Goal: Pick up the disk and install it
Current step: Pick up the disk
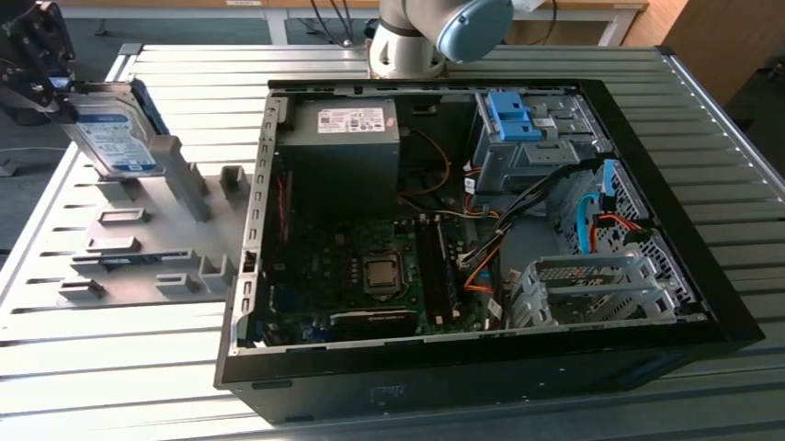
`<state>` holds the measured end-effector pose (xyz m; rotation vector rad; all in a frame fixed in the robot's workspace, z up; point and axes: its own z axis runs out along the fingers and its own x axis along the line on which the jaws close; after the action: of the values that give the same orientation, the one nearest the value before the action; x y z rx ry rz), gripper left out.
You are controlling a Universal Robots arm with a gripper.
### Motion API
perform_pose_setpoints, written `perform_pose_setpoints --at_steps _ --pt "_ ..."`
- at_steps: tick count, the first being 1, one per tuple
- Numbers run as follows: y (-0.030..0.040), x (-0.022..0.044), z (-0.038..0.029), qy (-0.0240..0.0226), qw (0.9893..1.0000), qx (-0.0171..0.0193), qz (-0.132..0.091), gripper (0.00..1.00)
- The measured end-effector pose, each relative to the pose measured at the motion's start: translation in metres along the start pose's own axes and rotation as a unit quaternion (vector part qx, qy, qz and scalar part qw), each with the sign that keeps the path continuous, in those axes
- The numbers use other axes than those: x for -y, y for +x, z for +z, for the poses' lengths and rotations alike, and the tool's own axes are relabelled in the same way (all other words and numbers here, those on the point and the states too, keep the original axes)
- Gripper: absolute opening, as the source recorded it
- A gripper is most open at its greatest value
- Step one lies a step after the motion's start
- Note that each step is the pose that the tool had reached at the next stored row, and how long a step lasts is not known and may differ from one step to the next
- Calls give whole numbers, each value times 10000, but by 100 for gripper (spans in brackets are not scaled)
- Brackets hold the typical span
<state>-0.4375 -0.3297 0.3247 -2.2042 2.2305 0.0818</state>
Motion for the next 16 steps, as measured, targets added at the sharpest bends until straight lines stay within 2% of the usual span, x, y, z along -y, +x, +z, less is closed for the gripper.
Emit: perform_pose_setpoints --at_steps 3,16 --pt "-1 -1 -33 0 10000 0 0 36" --pt "-4 -3 -98 0 10000 0 0 36"
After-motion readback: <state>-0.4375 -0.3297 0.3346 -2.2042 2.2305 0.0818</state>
